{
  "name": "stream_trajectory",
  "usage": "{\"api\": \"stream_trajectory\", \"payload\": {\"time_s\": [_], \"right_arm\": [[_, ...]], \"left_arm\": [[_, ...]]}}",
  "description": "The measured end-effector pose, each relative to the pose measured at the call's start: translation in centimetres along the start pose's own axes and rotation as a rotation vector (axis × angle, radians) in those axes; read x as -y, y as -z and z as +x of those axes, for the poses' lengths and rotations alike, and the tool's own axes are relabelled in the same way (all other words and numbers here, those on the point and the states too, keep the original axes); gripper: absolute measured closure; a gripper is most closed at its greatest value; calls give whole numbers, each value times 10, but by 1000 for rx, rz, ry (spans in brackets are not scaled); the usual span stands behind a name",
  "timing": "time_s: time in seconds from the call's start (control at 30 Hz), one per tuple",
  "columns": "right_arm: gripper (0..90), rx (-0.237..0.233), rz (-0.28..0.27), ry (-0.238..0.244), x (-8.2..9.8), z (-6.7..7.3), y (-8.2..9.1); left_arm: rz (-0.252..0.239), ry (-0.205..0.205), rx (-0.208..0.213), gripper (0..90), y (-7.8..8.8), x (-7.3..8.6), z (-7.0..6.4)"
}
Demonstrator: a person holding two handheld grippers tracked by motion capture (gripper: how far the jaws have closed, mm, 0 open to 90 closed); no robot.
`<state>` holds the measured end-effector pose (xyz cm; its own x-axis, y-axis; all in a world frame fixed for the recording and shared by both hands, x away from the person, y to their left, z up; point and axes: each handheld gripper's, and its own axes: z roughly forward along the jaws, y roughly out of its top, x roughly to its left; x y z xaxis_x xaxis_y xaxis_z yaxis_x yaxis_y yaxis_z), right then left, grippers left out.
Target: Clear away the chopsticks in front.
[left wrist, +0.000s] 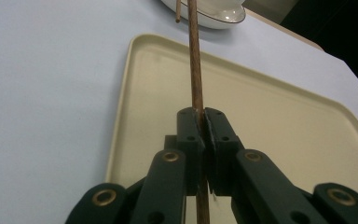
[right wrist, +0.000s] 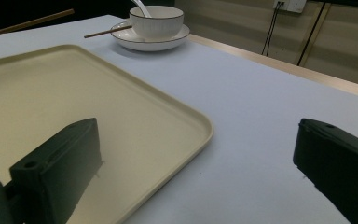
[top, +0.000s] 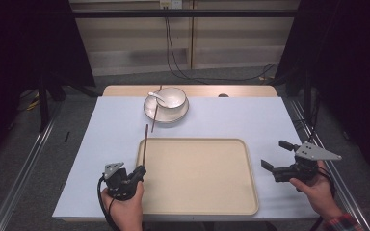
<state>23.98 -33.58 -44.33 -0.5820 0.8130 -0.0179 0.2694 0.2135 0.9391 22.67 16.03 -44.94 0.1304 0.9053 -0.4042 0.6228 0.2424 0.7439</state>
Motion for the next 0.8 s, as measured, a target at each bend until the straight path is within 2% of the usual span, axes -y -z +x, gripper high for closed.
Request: {"api": "stream_trajectory", "payload": {"time_s": [0.27, 0.47, 0.63, 0.8], "right_arm": [[4, 5, 0, -2, 0, 1, 0], [4, 2, -5, 1, 0, 0, 0], [4, -6, 5, -4, 0, 1, 0], [4, 1, -1, 1, 0, 1, -1]], "left_arm": [[10, -7, -17, 856, 3, 5, 0], [39, -23, -43, 856, 0, 8, -2], [66, -7, -39, 856, -2, 11, -1], [87, -13, -58, 856, -3, 14, 1]]}}
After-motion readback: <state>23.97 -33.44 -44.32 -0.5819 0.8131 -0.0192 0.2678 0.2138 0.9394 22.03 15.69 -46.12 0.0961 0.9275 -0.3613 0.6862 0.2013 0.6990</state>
